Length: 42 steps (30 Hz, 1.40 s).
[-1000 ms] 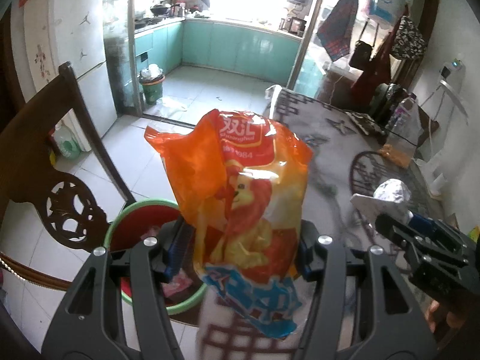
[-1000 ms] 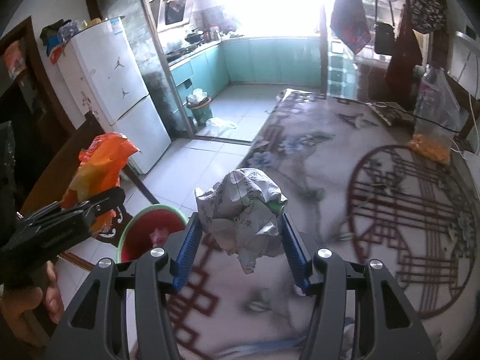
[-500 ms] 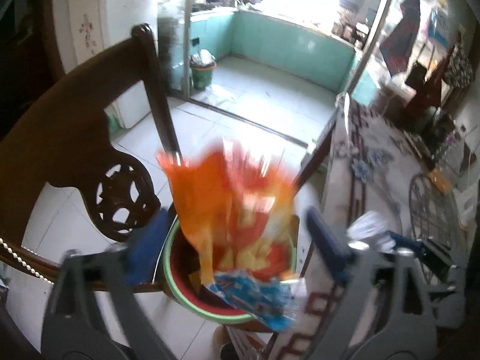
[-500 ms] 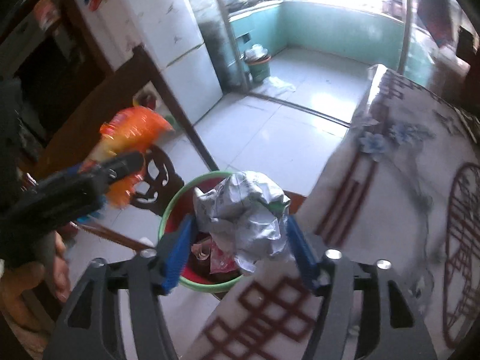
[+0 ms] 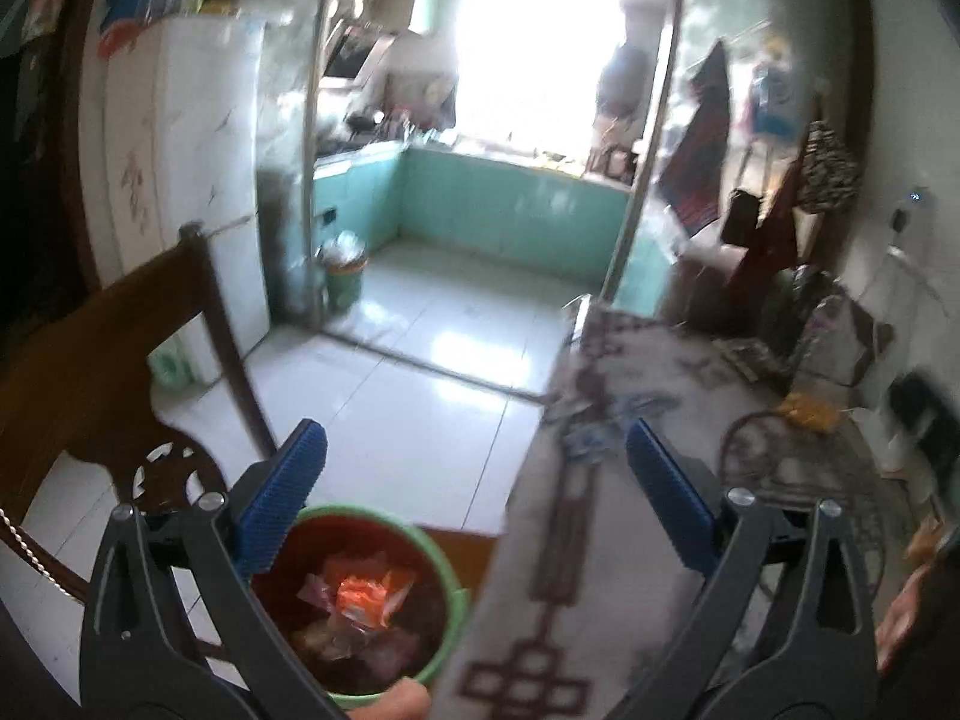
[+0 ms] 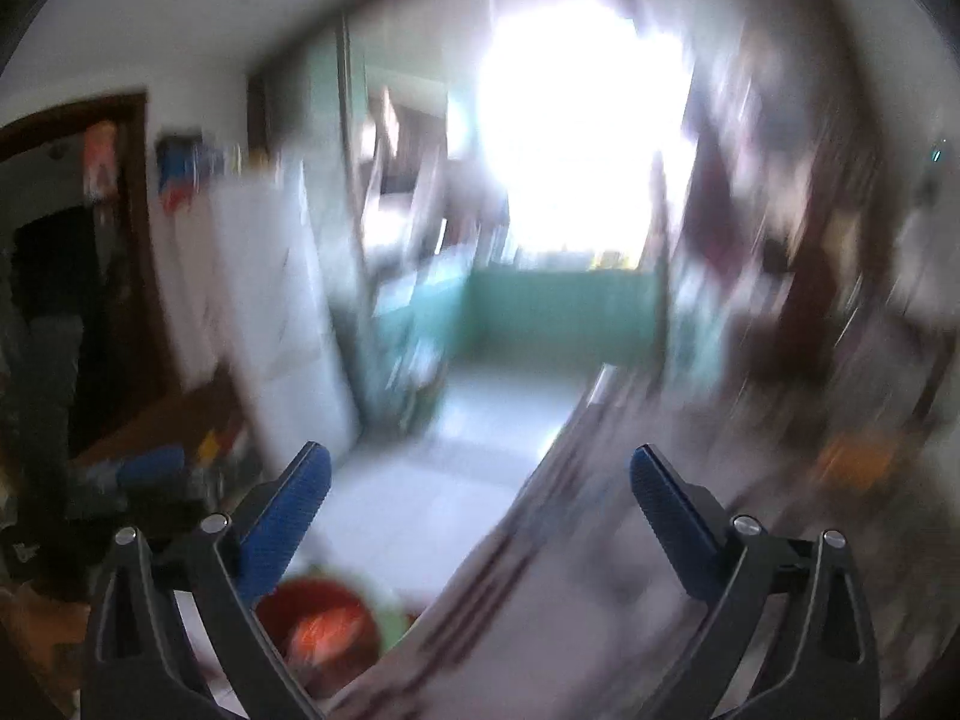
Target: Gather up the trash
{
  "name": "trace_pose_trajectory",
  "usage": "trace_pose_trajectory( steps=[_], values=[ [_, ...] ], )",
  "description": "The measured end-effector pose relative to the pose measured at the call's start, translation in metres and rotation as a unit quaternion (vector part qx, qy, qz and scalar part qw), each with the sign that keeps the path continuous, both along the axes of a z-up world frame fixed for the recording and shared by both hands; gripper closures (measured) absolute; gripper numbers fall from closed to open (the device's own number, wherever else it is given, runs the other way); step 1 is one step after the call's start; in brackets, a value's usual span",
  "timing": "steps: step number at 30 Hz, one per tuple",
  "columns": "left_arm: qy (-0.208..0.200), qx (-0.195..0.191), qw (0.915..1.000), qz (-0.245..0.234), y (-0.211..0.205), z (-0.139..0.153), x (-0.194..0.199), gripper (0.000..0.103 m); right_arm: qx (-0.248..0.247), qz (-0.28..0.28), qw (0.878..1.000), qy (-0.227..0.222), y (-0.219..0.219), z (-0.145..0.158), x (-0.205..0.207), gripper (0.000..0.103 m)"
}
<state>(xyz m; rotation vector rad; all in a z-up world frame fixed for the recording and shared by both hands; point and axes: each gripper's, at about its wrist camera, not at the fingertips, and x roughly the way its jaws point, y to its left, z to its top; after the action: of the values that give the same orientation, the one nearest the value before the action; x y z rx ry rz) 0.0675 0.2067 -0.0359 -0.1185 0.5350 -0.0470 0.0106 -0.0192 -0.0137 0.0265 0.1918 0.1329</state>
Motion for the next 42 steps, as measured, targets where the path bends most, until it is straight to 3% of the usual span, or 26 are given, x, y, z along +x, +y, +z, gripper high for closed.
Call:
trace_pose_trajectory(
  steps=[2,5,6,8,11,21,28,42],
  values=[
    [-0.009,0.012,0.9999,0.002,-0.028,0.007,-0.009,0.005,-0.006,-0.021,1.0,-0.007,-0.023,0.005,-0.011,0.007],
    [-0.005,-0.002,0.9999,0.012,-0.068,0.014,-0.022,0.005,-0.001,0.01,0.993,0.121,-0.067,-0.002,-0.003,0.007],
    [-0.004,-0.01,0.9999,0.011,-0.076,0.015,-0.023,0.005,-0.002,0.012,0.991,0.133,-0.075,-0.005,-0.003,0.007],
    [-0.012,-0.024,0.9994,0.021,-0.099,0.018,-0.034,0.005,-0.018,-0.003,0.991,0.132,-0.097,-0.012,-0.011,0.007],
    [-0.026,-0.012,0.9985,0.046,-0.126,0.018,-0.052,0.005,-0.034,-0.005,0.991,0.129,-0.125,-0.02,-0.023,0.007],
    [0.0,-0.005,0.9989,0.047,-0.188,0.029,-0.07,0.005,-0.002,-0.014,0.991,0.131,-0.191,-0.024,-0.056,0.007],
    [-0.013,-0.015,0.9991,0.038,-0.204,0.035,-0.076,0.005,0.0,-0.013,0.992,0.128,-0.203,-0.023,-0.061,0.007],
    [-0.009,0.002,0.9988,0.049,-0.214,0.033,-0.075,0.005,0.006,-0.012,0.989,0.146,-0.209,-0.032,-0.059,0.007]
  ],
)
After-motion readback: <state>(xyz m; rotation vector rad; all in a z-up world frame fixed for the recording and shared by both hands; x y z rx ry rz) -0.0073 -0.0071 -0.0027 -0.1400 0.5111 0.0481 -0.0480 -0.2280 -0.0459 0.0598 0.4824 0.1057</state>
